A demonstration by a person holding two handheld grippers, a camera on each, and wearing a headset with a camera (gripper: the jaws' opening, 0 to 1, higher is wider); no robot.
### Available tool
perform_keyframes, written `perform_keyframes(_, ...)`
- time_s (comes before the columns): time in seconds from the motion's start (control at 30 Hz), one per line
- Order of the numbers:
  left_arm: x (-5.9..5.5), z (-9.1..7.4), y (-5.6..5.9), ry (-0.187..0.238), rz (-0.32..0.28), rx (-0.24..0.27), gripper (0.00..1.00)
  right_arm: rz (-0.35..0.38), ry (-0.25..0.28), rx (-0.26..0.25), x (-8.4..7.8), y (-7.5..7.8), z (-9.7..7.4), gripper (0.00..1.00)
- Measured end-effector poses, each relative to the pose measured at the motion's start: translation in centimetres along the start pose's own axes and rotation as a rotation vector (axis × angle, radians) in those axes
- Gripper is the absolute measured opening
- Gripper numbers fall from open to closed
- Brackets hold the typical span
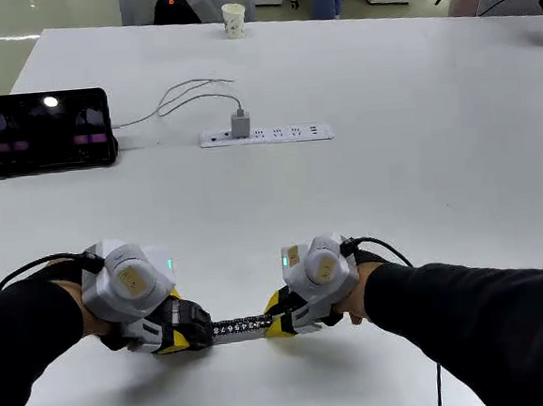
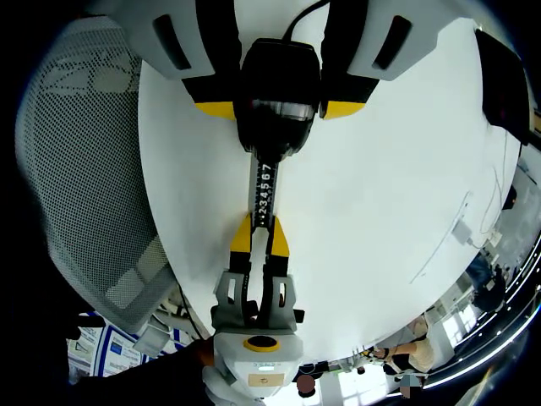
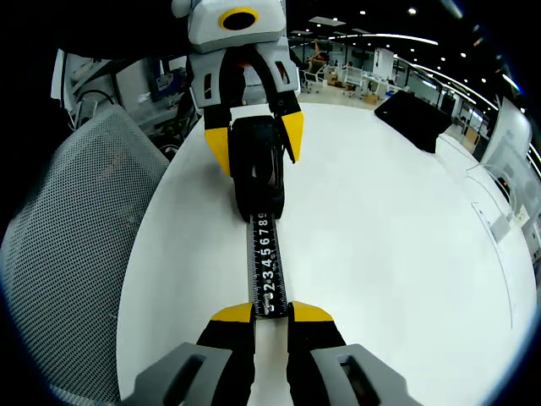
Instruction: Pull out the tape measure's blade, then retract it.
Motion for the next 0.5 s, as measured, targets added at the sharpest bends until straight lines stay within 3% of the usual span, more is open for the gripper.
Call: perform_keyframes(0.5, 0.01, -0.05, -0.01, 0.001, -0.002, 0.002, 0.3, -0.001, -0.011, 0.001, -0.5, 0.13, -0.86, 0.1)
Point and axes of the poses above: the centre of the closed fingertips' face, and the gripper's own axes: z roughly forward along the fingers, y roughly to its right, x roughly out of its top, the point moved 9 cm from there along -z, roughly backward along the fingers, and after that the axes turned 10 degrees about y, right-handed, at the moved point
